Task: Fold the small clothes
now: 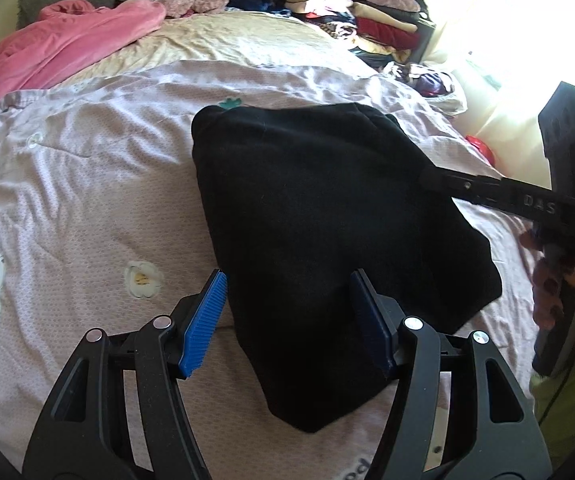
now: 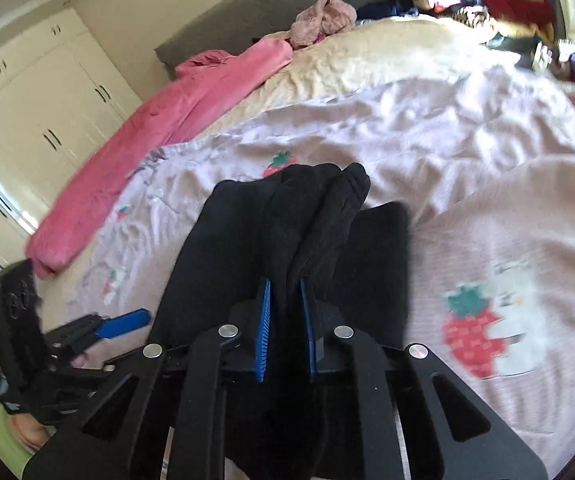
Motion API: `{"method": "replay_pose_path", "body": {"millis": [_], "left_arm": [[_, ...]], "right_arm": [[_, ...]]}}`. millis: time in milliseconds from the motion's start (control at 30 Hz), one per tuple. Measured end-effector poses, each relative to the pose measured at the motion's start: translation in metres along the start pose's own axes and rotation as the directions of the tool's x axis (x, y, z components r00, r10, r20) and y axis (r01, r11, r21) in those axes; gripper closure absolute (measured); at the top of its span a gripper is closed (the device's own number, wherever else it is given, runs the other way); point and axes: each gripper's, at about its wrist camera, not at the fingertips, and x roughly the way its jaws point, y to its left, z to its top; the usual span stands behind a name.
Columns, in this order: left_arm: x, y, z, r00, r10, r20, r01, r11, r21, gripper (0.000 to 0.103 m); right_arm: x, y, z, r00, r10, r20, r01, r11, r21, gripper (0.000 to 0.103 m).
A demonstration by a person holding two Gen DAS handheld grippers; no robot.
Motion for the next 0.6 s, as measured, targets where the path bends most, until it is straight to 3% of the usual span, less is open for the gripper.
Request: {"method": "replay_pose_path", "body": {"millis": [100,167,200,233,400,500,600], "left_arm": [[0.003,-0.008,-0.002,1.0,-0.007,-0.019,0.007,1.0,0.007,0.047],[0.008,-0.013,-0.006,1.0,0.005,-0.03,-0.005,1.0,0.021,0.046],[0.01,-0.015,-0.009,0.999,0.019,-0.034,-0.018,0.999,0.031,0.046],[0.011,-0.015,-0.011,0.999,0.023,-0.036,-0.021,0.999,0.035,0.045],[0.01,-0.011,-0.017,0.999,0.016,-0.037,-0.015,1.0,0.027,0.043],[0.006,-0.007,-0.019,1.0,0.003,-0.03,-0.003,1.0,0.016,0.043],[0.002,-0.006,-0.023,1.0,-0.004,-0.014,0.004,1.0,0.015,0.043]], "right_arm": [[0.007,-0.014,-0.005,0.998,-0.054,-0.041,0.054,0.999,0.003,0.089],[0.023,-0.022,-0.014,0.993,-0.078,-0.089,0.08,0.997,0.015,0.083],[0.029,-0.023,-0.019,0.99,-0.1,-0.095,0.101,0.995,0.011,0.072],[0.033,-0.024,-0.024,0.989,-0.113,-0.091,0.115,0.993,0.015,0.07],[0.021,-0.023,-0.031,0.995,-0.082,-0.05,0.085,0.995,0.058,0.065],[0.005,-0.018,-0.035,0.997,-0.067,-0.031,0.069,0.997,0.042,0.054],[-0.007,-0.015,-0.045,0.999,-0.039,-0.025,0.04,0.998,0.039,0.05]]}}
